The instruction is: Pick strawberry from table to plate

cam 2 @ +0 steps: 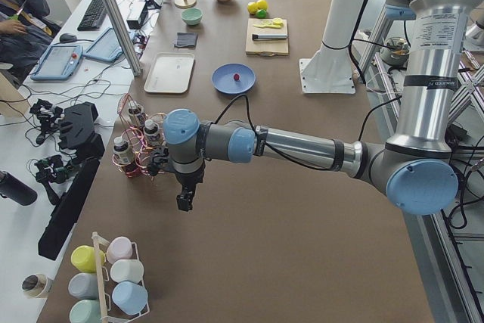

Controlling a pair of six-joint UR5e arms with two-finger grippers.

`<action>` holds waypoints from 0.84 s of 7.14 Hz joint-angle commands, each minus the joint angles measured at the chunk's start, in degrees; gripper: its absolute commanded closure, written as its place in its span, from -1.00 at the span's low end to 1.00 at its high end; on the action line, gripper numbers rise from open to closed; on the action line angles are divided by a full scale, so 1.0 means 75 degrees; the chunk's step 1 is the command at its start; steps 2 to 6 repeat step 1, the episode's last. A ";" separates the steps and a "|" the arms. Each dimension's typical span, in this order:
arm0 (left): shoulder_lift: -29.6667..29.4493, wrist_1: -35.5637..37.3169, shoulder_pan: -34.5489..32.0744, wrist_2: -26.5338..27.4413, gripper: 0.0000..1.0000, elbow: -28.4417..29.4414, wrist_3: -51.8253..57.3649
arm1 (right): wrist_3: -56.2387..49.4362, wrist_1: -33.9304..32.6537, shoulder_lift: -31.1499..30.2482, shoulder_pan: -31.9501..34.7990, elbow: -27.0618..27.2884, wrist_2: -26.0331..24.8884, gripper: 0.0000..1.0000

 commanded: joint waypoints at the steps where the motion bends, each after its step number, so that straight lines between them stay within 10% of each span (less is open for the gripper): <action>1: 0.0000 -0.0009 0.0010 0.0010 -0.95 -0.0012 -0.0001 | 0.0020 0.0000 -0.0006 0.0000 -0.0004 -0.0005 -1.00; 6: 0.0000 -0.0009 0.0010 0.0010 -0.95 -0.0012 -0.0001 | 0.0020 0.0000 -0.0006 0.0000 -0.0004 -0.0005 -1.00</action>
